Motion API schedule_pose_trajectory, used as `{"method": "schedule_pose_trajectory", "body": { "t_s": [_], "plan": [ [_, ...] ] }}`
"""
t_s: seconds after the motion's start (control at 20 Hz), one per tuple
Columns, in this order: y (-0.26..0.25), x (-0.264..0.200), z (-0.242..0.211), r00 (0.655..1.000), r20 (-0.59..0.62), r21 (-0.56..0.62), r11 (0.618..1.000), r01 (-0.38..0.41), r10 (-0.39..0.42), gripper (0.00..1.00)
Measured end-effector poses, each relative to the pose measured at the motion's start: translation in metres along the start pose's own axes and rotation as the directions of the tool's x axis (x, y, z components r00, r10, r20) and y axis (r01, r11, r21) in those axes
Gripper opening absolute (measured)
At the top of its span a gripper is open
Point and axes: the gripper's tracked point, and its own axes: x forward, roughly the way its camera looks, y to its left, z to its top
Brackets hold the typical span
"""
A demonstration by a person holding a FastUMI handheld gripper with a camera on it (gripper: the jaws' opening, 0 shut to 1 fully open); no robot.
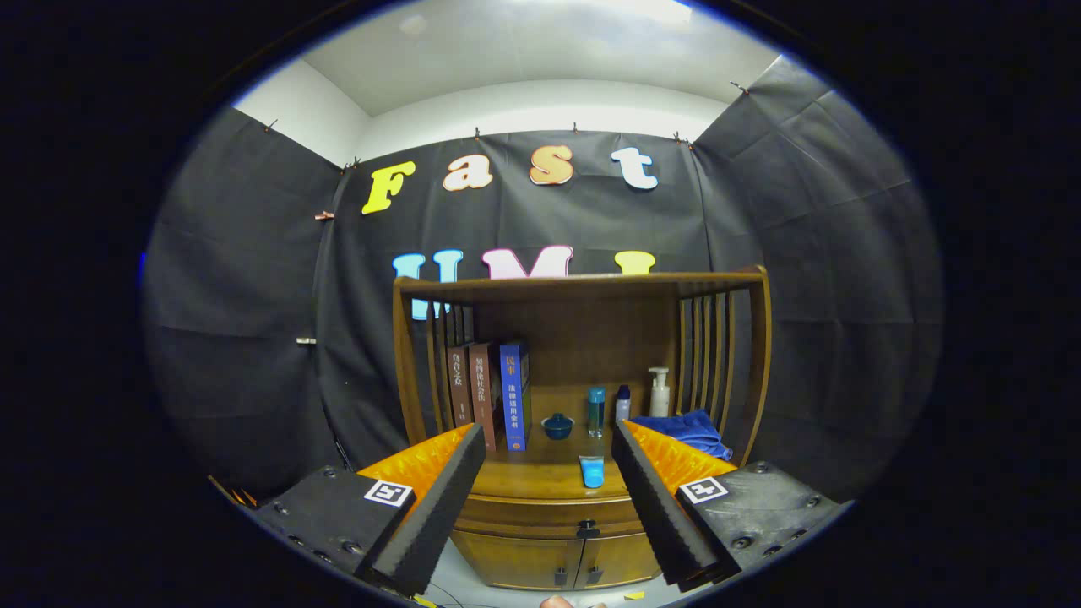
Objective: Pull open the drawer, take out the items inside it, and place them on the countertop above the cabinet.
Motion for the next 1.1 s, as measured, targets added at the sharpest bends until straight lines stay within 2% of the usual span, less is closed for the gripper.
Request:
{"method": "schedule_pose_trajectory", "body": {
  "t_s": [0.35, 1.1],
  "plan": [
    [0.004, -0.008, 0.013, 1.0, -0.007, 0.045, 0.999, 0.0, 0.001, 0.99],
    [0.001, -0.01, 0.006, 1.0, -0.008, 0.005, 1.0, 0.016, -0.016, 0.99]
  ]
}}
